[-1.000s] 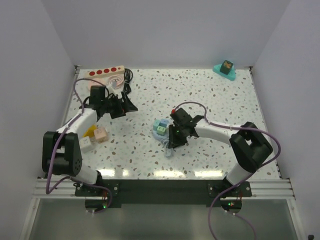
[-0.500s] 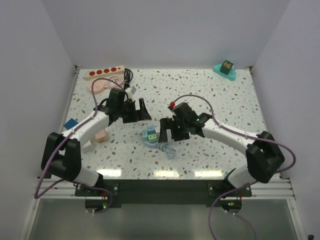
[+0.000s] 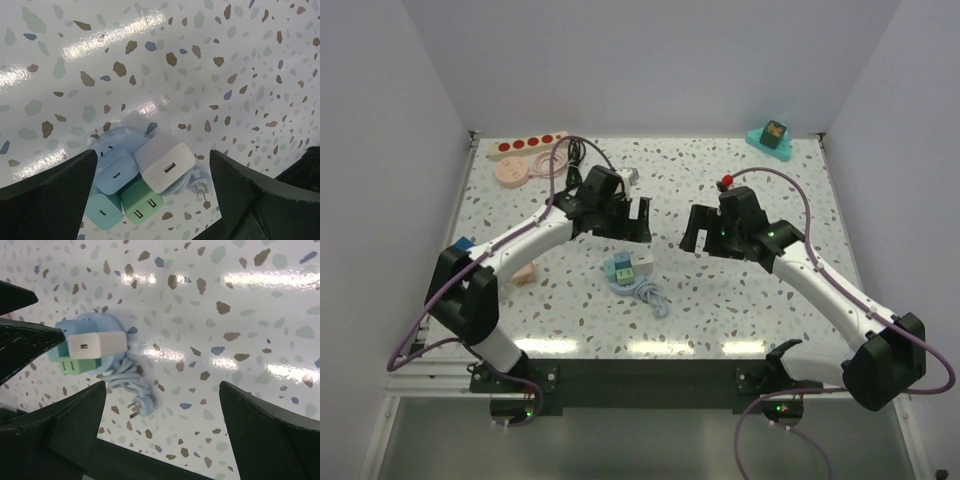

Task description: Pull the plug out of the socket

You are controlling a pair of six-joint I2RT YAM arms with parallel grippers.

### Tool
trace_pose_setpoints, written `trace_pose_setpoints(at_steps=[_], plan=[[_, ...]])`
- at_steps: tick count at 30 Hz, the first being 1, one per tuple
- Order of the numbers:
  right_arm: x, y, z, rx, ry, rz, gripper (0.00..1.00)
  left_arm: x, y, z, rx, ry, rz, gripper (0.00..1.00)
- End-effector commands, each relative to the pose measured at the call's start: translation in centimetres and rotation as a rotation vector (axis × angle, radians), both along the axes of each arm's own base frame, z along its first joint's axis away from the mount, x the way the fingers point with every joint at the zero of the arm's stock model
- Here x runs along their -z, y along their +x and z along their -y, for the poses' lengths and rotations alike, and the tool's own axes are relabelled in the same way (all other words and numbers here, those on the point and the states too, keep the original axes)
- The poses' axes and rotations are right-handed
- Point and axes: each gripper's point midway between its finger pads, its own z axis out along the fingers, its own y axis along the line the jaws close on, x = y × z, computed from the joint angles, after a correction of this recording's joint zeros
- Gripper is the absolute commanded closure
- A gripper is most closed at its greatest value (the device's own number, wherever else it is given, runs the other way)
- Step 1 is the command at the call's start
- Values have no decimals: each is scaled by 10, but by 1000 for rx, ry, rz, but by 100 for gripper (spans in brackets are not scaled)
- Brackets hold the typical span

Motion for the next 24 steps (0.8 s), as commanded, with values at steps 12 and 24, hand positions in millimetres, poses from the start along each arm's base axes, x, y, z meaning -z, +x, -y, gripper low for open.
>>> trace_pose_setpoints(at_steps=[12,24], plan=[[14,-1,38,183,-97,-75,1,6,-15,-9,-356,213,-75,0],[26,0,41,189,-103,-120,1,23,-37,44,-364,132,-195,0]])
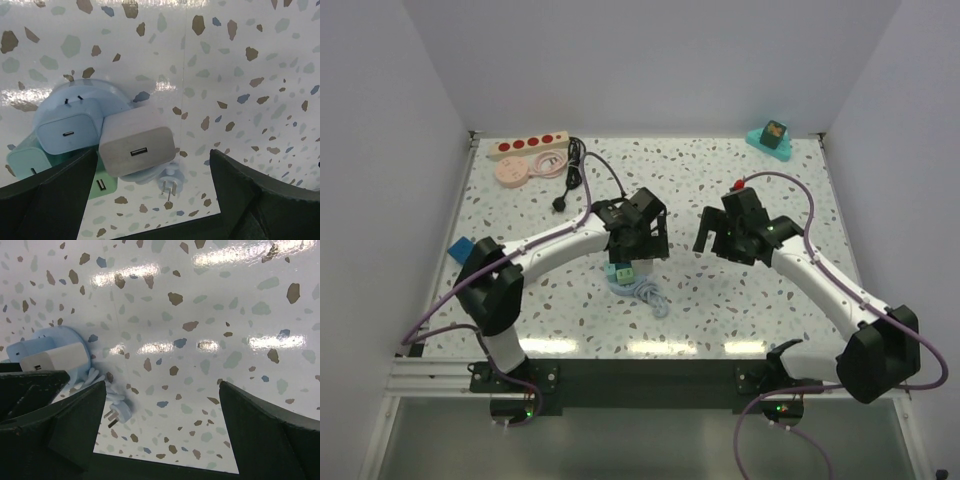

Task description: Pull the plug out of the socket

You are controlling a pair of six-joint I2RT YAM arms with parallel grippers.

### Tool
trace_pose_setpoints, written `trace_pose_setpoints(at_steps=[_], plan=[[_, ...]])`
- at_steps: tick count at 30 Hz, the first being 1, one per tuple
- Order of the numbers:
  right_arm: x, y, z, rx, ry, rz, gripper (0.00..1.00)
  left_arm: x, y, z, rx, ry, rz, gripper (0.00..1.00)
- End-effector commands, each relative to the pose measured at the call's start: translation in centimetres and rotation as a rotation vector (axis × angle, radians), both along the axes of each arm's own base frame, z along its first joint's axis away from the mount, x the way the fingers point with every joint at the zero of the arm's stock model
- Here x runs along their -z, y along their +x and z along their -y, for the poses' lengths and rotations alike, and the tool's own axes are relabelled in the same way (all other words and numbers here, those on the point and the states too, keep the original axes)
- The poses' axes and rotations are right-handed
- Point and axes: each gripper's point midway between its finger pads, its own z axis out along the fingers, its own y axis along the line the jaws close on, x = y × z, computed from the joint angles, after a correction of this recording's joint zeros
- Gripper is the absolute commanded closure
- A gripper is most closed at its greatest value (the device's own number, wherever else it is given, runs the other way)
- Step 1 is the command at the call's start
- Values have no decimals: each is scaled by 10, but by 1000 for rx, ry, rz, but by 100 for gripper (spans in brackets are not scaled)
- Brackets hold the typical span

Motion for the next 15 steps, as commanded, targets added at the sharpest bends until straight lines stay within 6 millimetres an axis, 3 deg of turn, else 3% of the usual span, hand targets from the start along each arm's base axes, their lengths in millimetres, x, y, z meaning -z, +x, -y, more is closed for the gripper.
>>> trace_pose_setpoints(at_steps=[1,9,15], plan=[[1,0,3,21,6,-15,1,-5,0,15,-43,-55,-17,0],[6,1,0,20,53,-25,1,21,10,15,-40,3,-10,8],[10,0,-1,11,65,-31,3,37,11,23,10,3,-32,22]])
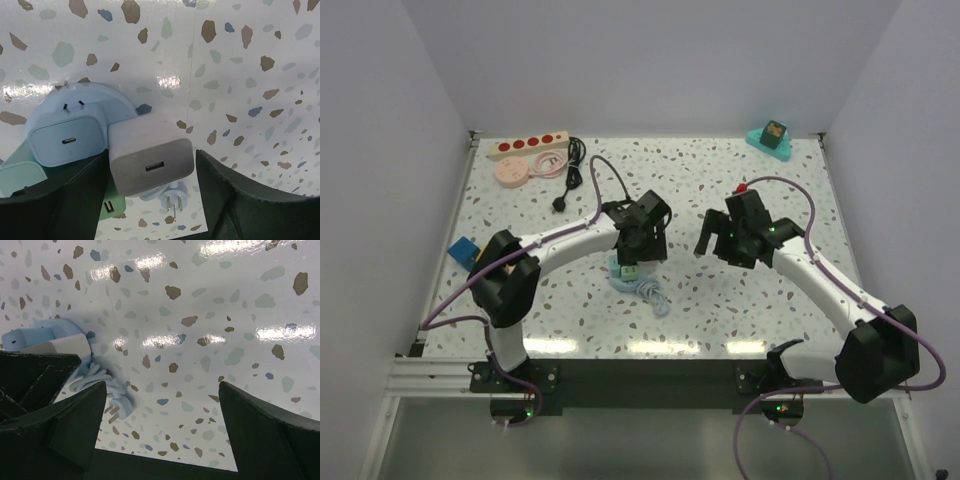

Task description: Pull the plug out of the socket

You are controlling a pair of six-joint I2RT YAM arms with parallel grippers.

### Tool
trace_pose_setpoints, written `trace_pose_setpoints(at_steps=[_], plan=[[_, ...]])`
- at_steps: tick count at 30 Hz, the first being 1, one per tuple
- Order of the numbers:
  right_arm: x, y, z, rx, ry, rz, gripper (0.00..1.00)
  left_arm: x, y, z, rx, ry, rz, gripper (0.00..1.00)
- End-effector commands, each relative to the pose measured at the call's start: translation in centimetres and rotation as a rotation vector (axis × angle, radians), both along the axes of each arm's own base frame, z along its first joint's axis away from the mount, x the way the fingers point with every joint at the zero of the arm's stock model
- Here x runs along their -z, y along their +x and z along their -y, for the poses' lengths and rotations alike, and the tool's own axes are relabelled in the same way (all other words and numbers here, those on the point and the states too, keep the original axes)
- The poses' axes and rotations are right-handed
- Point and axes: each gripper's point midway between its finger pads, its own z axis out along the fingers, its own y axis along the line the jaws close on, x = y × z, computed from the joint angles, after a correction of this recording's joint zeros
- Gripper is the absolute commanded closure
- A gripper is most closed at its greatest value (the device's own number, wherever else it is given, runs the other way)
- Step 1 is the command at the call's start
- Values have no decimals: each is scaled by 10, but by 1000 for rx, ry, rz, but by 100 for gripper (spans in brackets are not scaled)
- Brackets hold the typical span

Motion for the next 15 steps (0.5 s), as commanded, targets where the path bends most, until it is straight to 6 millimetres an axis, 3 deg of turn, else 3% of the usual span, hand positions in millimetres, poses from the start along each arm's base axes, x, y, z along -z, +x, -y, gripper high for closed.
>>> trace_pose_setpoints(at_steps=[1,3,4,6,7,10,15], plan=[[-1,4,-3,0,32,13,4,7,7,12,31,-32,18,28],[0,4,-3,1,34,16,5,4,7,17,58,-63,27,37],[1,5,-1,5,33,15,6,-1,7,19,75,-82,37,53],[5,6,2,16,32,14,7,-8,7,27,127,-117,52,69],[7,7,3,21,31,13,8,-13,7,30,143,-130,60,82],[11,10,0,16,77,12,10,-31,7,42,228,-181,83,98],[8,26,-16,-25,240,56,9,-79,4,65,390,-356,179,100]])
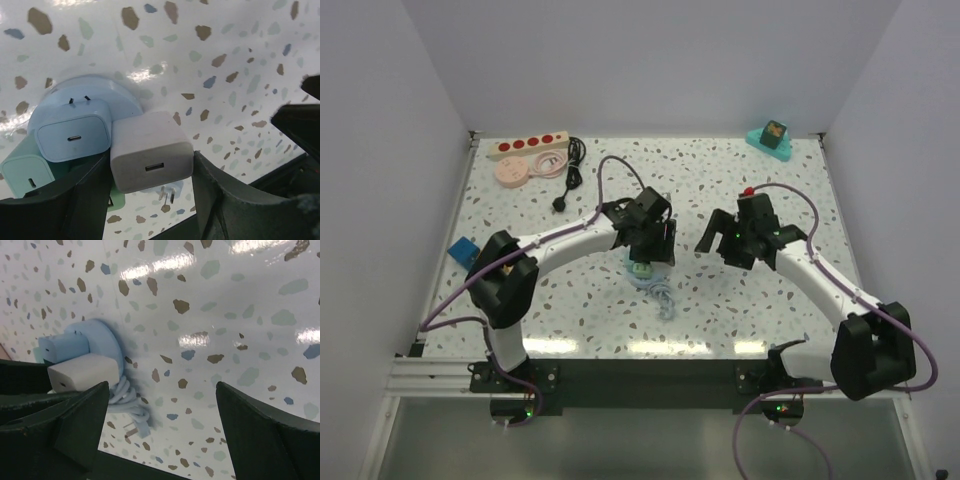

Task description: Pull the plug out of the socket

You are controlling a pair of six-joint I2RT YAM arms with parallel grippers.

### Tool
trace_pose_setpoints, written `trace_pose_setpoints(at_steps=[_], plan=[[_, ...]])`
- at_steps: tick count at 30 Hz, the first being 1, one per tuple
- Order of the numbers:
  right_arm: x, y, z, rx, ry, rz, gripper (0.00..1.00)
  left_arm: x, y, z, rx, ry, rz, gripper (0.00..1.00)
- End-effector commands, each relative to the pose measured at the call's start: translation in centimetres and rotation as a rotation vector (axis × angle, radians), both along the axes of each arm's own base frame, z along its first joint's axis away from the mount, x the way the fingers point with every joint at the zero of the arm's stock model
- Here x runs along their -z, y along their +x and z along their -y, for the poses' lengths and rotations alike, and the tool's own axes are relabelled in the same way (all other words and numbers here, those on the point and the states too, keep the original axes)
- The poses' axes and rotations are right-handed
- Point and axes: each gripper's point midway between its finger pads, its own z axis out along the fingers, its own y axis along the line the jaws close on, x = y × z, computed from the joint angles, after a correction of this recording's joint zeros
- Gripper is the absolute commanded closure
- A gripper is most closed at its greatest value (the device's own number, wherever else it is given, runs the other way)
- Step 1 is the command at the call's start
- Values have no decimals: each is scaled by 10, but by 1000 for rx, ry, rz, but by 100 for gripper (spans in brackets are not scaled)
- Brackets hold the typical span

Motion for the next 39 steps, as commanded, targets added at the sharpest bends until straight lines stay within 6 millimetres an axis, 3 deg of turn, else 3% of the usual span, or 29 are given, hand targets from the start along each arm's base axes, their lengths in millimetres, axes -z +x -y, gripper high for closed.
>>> trace_pose_setpoints(at_steps=[1,3,10,16,26,29,33,34,35,36,39], plan=[[-18,25,-25,-48,184,100,9,-73,8,33,181,-268,166,100],[-16,27,-35,-80,262,84,8,-80,5,33,238,-326,172,100],[0,42,-58,-169,356,46,11,-72,-11,2,394,-408,180,100],[5,46,-81,-295,468,41,15,-79,-21,5,470,-491,180,100],[33,19,-108,-426,492,-71,23,-85,-12,14,463,-518,194,100],[40,6,-118,-466,514,-108,35,-87,-5,13,445,-508,216,100],[48,-2,-120,-466,524,-139,67,-84,3,11,419,-497,227,100],[50,-2,-119,-460,517,-143,87,-83,4,10,417,-499,230,100],[54,-3,-118,-452,508,-153,95,-84,6,9,412,-500,233,100],[58,-4,-116,-448,497,-162,100,-85,7,8,411,-502,237,100],[72,-4,-110,-429,453,-187,100,-91,10,5,409,-508,254,100]])
